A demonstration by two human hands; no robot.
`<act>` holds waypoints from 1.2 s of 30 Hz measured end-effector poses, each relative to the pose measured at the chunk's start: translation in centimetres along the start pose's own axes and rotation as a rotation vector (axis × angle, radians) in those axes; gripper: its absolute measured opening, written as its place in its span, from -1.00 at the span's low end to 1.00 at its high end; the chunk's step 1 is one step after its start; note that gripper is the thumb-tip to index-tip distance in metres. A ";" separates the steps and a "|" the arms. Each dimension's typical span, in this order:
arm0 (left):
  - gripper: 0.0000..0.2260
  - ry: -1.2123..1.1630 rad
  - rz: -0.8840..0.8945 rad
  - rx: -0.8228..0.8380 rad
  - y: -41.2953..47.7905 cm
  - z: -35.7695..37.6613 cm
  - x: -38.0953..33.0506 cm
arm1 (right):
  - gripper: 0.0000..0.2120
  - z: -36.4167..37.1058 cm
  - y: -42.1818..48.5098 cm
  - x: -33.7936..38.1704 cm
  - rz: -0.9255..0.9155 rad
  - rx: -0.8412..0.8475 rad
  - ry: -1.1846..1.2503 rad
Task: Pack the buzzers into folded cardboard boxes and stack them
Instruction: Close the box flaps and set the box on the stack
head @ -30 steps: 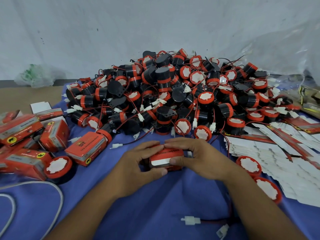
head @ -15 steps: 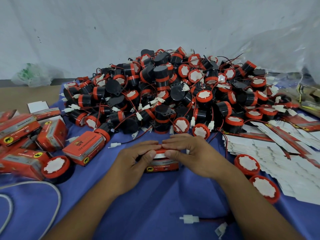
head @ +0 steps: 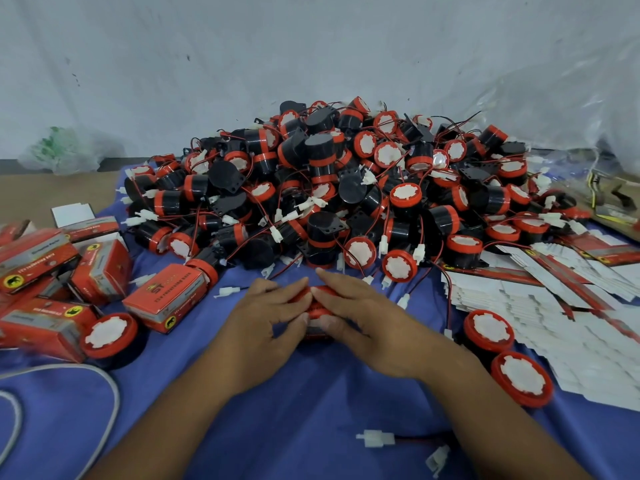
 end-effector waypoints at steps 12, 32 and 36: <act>-0.56 -0.096 -0.098 0.009 -0.1 0.5 0.2 | -0.67 -0.4 -0.4 -0.9 -0.143 -0.427 0.158; -0.81 -0.075 0.072 -0.115 0.5 0.9 -0.5 | -0.77 -0.6 -0.3 -2.1 0.049 -0.209 0.510; -0.70 -0.010 0.107 -0.072 0.4 0.8 -0.7 | -0.83 -0.7 -0.1 -2.3 0.036 -0.173 0.416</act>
Point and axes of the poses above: each hand's wrist, its own y-axis towards the middle knuckle, its own z-axis out of the palm, x = y × z, the point moved 4 cm from there along y, towards the middle knuckle, and after that the axes turned 11 degrees about y, right-handed, at the moved point
